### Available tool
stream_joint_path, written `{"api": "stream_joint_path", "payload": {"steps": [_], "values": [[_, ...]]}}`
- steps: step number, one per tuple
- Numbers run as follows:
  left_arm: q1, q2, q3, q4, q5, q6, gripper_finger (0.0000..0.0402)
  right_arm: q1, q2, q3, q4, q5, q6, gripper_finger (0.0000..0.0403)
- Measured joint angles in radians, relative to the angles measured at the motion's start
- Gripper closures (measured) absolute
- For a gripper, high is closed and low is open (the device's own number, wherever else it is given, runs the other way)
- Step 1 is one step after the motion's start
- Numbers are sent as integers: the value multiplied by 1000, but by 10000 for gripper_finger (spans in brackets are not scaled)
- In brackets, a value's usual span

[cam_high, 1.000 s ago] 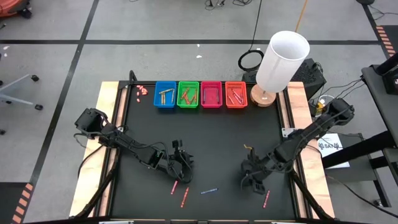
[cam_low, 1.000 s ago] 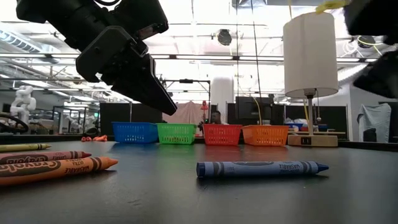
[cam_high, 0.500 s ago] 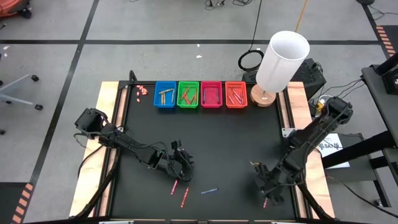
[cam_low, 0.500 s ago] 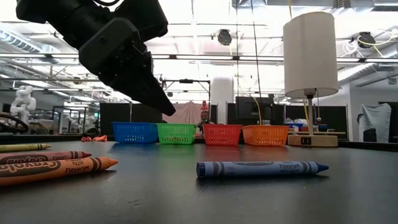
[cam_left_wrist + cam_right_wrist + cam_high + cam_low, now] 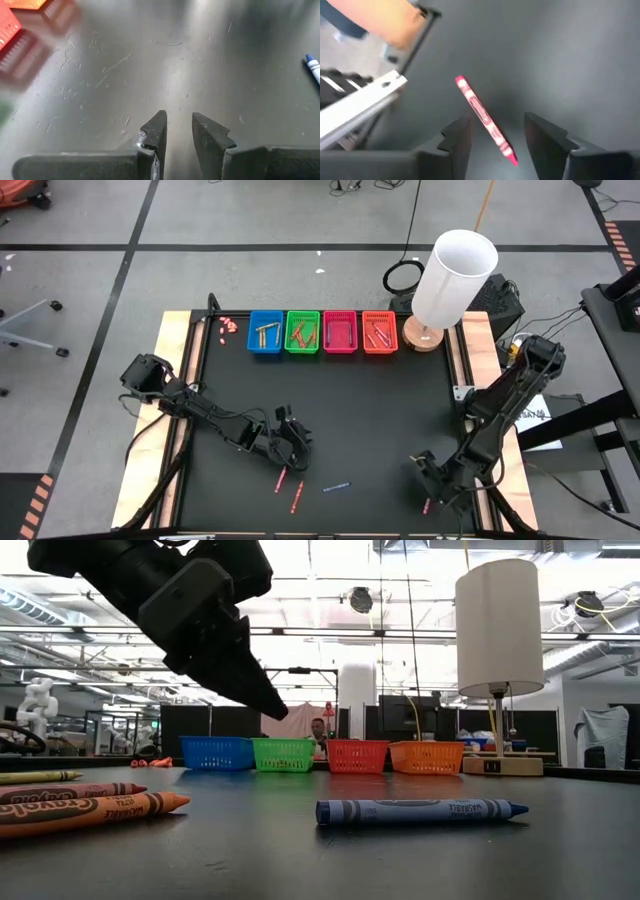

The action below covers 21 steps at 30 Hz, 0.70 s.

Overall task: Sort crayons
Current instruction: Put the red crayon into the orange bin

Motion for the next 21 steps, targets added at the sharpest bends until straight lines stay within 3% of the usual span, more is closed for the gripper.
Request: {"api": "stream_joint_path", "payload": {"steps": [13,21], "values": [[0,0,0,10,-23,0,313,4,66,0,-24,-26,-128,233],[0,0,0,10,-25,0,313,4,145,1,-9,-54,-152,249]]}}
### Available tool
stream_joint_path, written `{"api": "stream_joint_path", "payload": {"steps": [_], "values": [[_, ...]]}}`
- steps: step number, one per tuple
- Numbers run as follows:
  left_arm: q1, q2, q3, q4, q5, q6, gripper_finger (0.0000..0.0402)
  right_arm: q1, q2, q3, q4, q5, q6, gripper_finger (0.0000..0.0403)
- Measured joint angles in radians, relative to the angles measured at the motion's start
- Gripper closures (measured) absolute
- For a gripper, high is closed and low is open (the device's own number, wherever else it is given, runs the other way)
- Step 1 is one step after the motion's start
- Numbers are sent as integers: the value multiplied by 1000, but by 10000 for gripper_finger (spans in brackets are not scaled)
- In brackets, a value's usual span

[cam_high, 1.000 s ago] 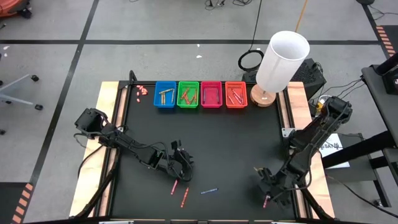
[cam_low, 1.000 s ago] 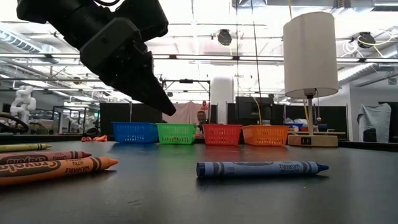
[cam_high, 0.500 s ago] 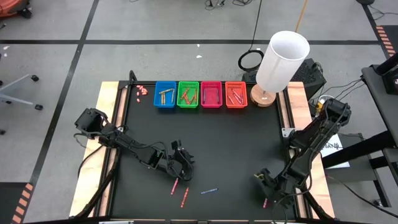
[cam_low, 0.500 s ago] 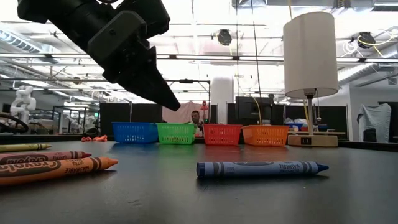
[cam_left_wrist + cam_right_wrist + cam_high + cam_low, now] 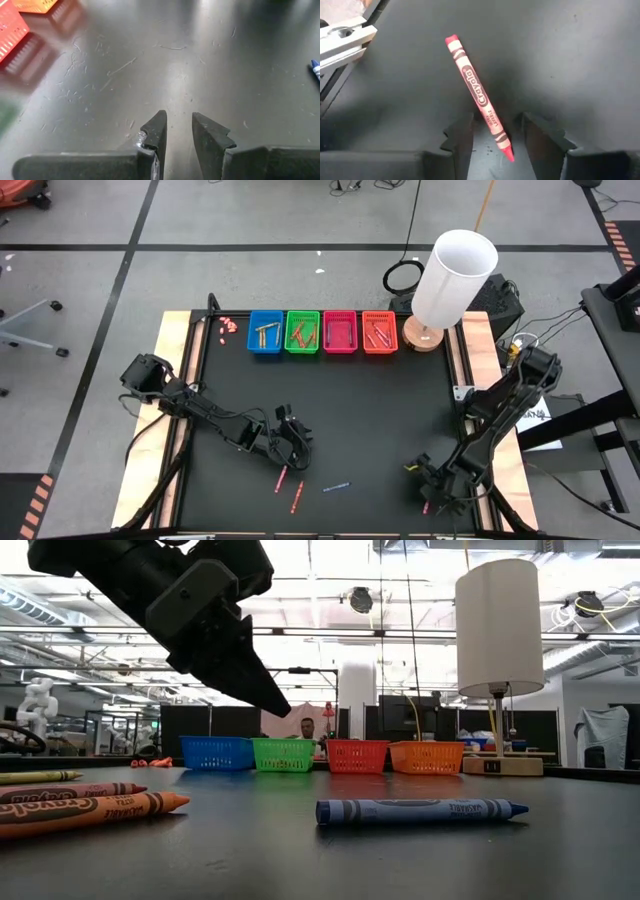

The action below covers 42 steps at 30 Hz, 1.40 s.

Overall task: Sort crayons
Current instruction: Put the red crayon into the orange bin

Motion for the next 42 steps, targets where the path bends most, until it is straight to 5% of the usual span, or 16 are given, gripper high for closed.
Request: {"api": "stream_joint_path", "payload": {"steps": [9,19,30,42], "values": [[0,0,0,-1,0,1,313,0,37,3,3,6,-2,282],[-1,0,0,-2,0,1,313,0,39,0,38,2,17,391],[-1,0,0,-3,0,-24,313,3,41,84,84,-19,82,400],[-1,0,0,-3,0,-24,313,-23,39,128,201,376,174,401]]}}
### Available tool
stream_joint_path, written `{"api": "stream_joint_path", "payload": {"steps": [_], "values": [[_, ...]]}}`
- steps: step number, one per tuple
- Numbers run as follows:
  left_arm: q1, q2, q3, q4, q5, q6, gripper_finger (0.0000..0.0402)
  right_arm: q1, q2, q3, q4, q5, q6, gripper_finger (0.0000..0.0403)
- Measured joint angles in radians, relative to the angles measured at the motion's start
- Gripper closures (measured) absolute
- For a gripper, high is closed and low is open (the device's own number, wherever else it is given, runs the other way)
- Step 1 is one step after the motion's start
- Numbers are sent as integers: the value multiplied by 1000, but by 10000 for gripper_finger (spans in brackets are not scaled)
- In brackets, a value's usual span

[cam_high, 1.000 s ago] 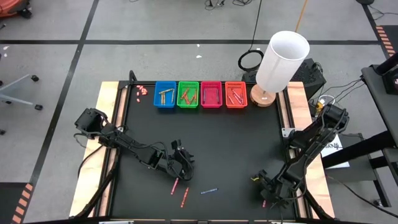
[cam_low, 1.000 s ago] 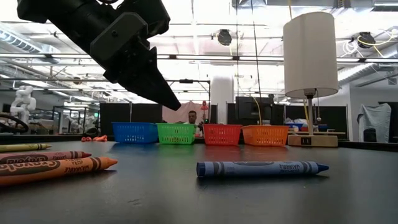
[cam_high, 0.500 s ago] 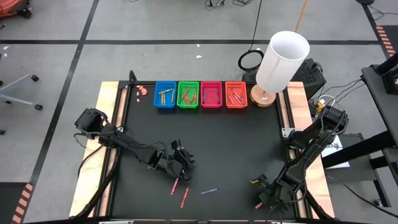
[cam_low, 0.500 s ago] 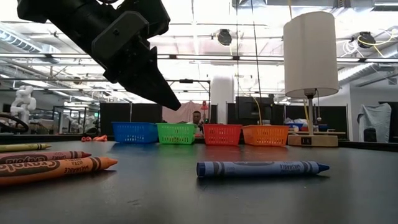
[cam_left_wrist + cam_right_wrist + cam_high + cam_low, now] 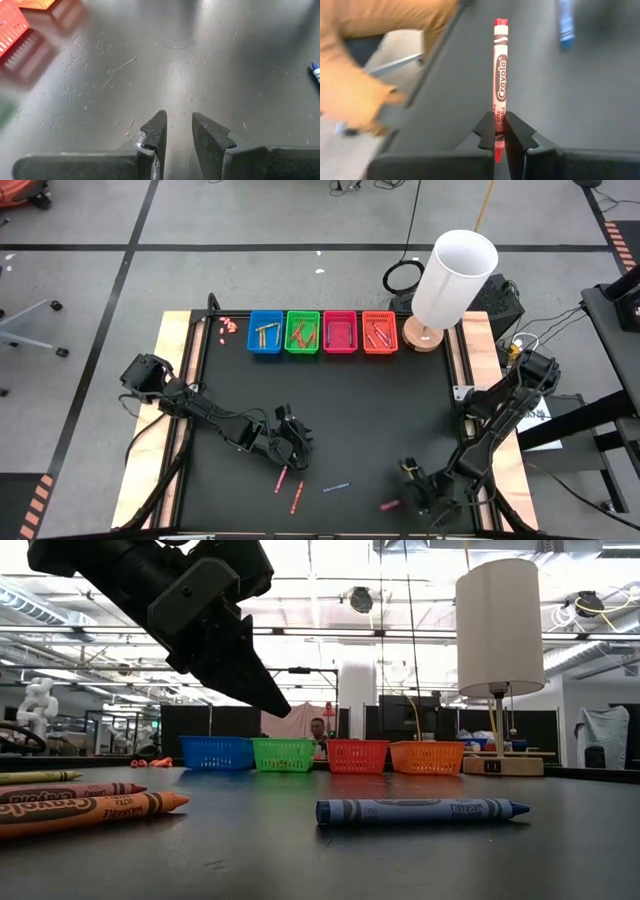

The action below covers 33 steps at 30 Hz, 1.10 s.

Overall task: Sort crayons
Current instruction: Put the red crayon into the orange bin

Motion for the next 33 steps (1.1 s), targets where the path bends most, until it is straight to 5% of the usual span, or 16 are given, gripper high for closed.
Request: {"api": "stream_joint_path", "payload": {"steps": [16,29,33], "values": [[0,0,0,-8,0,2,313,-166,-248,-7,-147,207,-224,401],[-5,0,0,-8,0,-18,313,-250,-253,-205,270,282,-142,401],[3,0,0,-8,0,-17,313,-275,-253,-222,274,300,-176,401]]}}
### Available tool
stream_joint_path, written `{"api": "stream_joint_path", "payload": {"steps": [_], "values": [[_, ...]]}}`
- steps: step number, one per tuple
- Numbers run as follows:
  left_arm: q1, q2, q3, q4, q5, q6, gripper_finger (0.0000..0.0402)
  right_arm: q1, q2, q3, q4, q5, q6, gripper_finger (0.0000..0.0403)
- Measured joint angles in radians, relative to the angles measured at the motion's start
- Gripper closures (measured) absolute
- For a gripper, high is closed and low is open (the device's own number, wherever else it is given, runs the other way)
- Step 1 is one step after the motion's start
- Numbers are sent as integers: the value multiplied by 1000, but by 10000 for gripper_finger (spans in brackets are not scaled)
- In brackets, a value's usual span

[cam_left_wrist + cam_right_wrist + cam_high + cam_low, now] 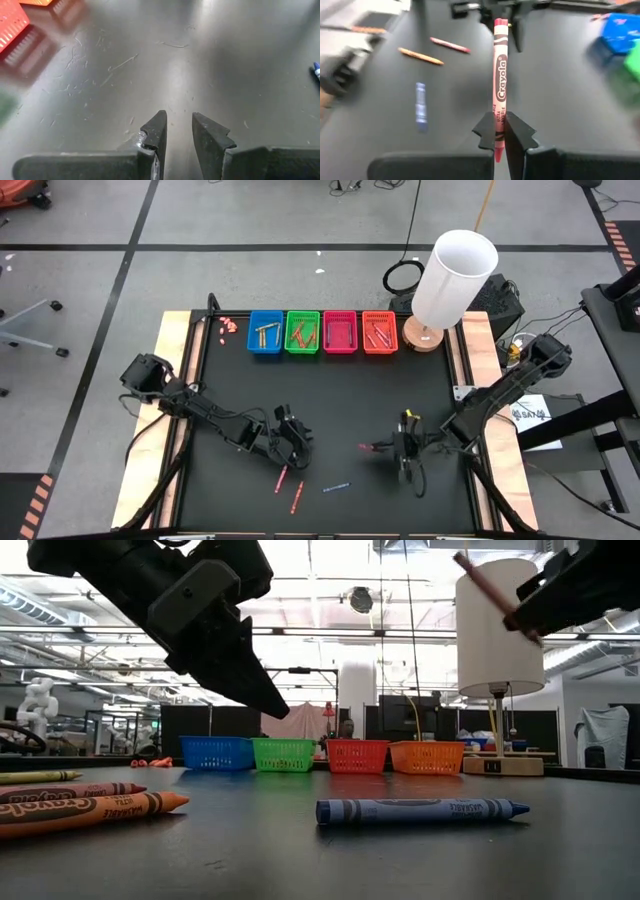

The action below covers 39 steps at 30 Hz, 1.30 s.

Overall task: Sort crayons
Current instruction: Put the red crayon into the orange bin

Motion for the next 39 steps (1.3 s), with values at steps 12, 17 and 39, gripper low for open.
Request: {"api": "stream_joint_path", "payload": {"steps": [12,17,39], "values": [[11,0,0,1,-3,1,313,-70,0,0,14,242,-537,401],[25,0,0,1,-4,0,313,-93,0,8,23,242,-818,401],[31,0,0,0,-5,-3,313,-98,0,9,195,238,-1523,401]]}}
